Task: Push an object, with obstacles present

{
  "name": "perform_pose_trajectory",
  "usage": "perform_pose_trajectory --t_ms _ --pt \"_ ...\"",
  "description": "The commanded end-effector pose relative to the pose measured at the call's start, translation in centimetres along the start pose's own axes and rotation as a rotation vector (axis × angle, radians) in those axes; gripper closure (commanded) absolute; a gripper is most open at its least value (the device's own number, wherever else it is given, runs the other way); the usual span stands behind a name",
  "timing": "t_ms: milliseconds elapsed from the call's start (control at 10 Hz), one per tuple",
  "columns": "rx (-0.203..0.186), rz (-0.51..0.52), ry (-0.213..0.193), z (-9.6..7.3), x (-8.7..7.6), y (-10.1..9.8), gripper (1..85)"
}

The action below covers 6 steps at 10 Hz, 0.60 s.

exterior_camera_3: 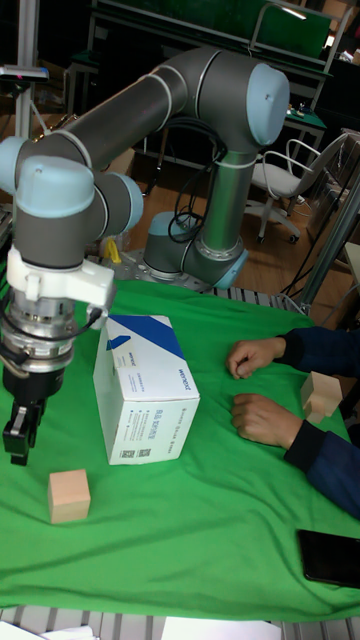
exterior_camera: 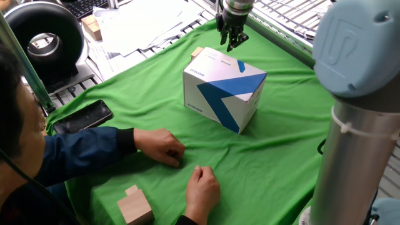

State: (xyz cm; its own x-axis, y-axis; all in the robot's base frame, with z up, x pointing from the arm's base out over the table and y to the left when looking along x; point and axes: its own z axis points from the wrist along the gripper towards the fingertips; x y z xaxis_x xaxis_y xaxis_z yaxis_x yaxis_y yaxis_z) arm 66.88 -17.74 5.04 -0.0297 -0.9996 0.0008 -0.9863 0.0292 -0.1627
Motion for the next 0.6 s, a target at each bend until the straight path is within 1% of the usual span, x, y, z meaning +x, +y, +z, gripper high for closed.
perform_pose_trajectory --t_ms 0,200,500 --pt "0.004 -0.023 -0.027 1.6 -1.6 -1.8 49.7" --pt "0.004 -0.032 -0.046 2.1 -2.4 -2.1 49.7" --pt "0.0 -0.043 -0.072 2.7 -4.2 -2.9 49.7"
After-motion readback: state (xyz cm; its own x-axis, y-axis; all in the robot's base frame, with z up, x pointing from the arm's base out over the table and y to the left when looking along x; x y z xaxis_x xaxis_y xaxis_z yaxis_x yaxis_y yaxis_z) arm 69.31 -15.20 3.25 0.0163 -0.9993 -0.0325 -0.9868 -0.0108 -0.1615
